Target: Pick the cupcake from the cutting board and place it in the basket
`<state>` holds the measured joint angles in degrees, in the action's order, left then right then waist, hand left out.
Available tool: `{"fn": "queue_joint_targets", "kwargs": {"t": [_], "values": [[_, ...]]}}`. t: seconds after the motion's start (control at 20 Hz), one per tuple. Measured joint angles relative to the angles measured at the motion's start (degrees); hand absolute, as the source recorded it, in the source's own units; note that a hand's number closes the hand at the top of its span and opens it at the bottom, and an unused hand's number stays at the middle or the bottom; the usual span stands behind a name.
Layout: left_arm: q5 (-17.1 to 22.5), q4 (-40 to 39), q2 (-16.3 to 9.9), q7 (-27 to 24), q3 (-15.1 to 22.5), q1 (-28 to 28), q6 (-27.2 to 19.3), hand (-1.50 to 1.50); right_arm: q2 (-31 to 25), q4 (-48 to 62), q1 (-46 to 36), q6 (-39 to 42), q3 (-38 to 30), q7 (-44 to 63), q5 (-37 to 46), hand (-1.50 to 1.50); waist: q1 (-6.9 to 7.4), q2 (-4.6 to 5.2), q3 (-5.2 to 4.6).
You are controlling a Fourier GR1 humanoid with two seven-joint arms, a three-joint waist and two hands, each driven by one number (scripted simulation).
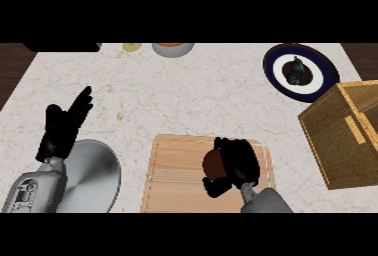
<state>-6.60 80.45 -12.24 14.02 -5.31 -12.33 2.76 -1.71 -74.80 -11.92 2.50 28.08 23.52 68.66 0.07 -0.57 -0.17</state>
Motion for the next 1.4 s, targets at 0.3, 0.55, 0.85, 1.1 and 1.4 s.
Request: {"fn": "queue_joint_targets", "kwargs": {"t": [0.3, 0.55, 0.85, 1.1, 1.4], "values": [[-1.11, 0.83, 1.36, 0.52, 0.79, 0.03, -1.32, 0.0, 0.68, -9.66, 1.62, 4.57, 2.78, 6.86, 1.44, 1.5, -0.32, 0.33, 0.13], [-0.81, 0.2, 1.11, 0.19, 0.33, 0.28, -0.89, 0.0, 1.4, -21.32, 1.72, 4.55, 3.13, 11.53, -5.91, 1.5, -0.39, 0.36, 0.16], [-1.17, -0.32, 0.87, -0.95, 0.19, 0.78, -0.92, 0.0, 1.63, -38.38, -1.48, 1.72, 4.03, 22.32, -12.8, 1.5, -0.51, 0.22, 0.14], [-0.92, -0.64, 0.83, -1.37, -0.08, 0.6, -0.62, 0.0, 1.63, -49.19, -11.22, 8.01, -1.14, 32.34, -15.77, 1.5, -0.3, 0.29, 0.11], [-1.53, -1.3, 1.65, -1.1, 0.46, 0.08, -1.1, 0.0, 1.43, -53.43, -24.37, 13.52, -11.44, 37.12, -21.15, 1.5, -0.25, 0.33, 0.1]]}}
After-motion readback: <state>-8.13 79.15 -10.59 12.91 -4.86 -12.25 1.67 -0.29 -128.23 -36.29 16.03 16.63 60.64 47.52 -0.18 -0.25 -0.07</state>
